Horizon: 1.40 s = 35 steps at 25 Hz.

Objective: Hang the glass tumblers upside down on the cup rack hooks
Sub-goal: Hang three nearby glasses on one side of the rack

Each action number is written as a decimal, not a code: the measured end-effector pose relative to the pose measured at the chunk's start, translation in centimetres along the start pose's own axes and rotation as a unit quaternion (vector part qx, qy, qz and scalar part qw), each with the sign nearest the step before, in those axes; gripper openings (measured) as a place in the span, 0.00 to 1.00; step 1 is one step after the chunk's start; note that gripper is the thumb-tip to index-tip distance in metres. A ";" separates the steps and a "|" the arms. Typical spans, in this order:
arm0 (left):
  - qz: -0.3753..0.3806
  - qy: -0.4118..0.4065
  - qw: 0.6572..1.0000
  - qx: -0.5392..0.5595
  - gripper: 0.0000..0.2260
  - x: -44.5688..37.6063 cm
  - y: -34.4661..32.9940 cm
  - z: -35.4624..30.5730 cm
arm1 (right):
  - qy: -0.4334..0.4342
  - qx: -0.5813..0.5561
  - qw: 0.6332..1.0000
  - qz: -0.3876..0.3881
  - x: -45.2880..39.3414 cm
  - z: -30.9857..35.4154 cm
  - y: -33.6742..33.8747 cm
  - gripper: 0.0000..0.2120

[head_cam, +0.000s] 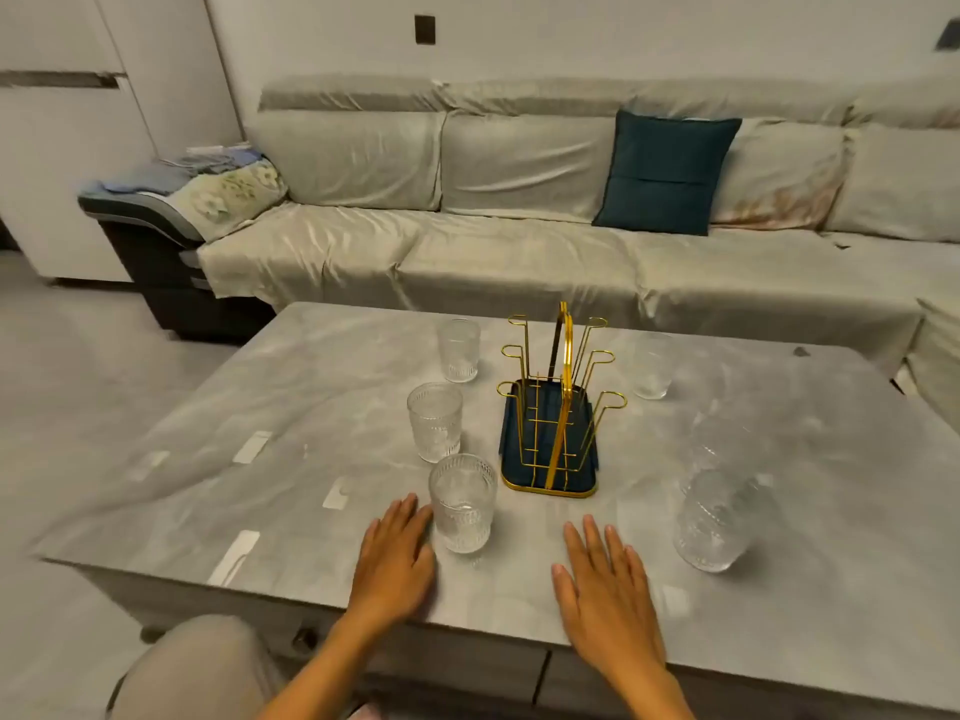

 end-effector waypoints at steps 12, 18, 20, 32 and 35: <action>-0.167 0.010 0.943 0.287 0.37 -1.3 -0.3 -2.3 | -0.072 -0.287 0.949 -0.106 -8.4 2.3 1.8 0.27; -0.310 -0.077 0.904 0.283 0.31 -3.7 9.0 -5.5 | -0.053 -0.232 0.965 -0.115 -9.1 1.7 0.1 0.28; -0.303 -0.125 0.894 0.304 0.31 -5.5 13.2 -7.3 | -0.066 -0.262 0.956 -0.115 -9.0 1.5 0.0 0.26; -0.220 -0.189 0.950 0.119 0.31 -12.2 14.8 -12.5 | -0.080 -0.292 0.944 -0.128 -8.9 1.5 0.1 0.22; -0.191 -0.174 0.959 0.116 0.31 -12.7 13.0 -11.6 | -0.083 -0.289 0.945 -0.130 -8.8 1.6 0.1 0.23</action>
Point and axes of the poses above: each hand's wrist, its own x-axis away from the middle knuckle, its own y-axis out of the back of the hand, z = x × y, the point moved 4 cm from there along -x, towards the middle knuckle, and after that the axes turned 11 degrees about -y, right-handed, at the moved point
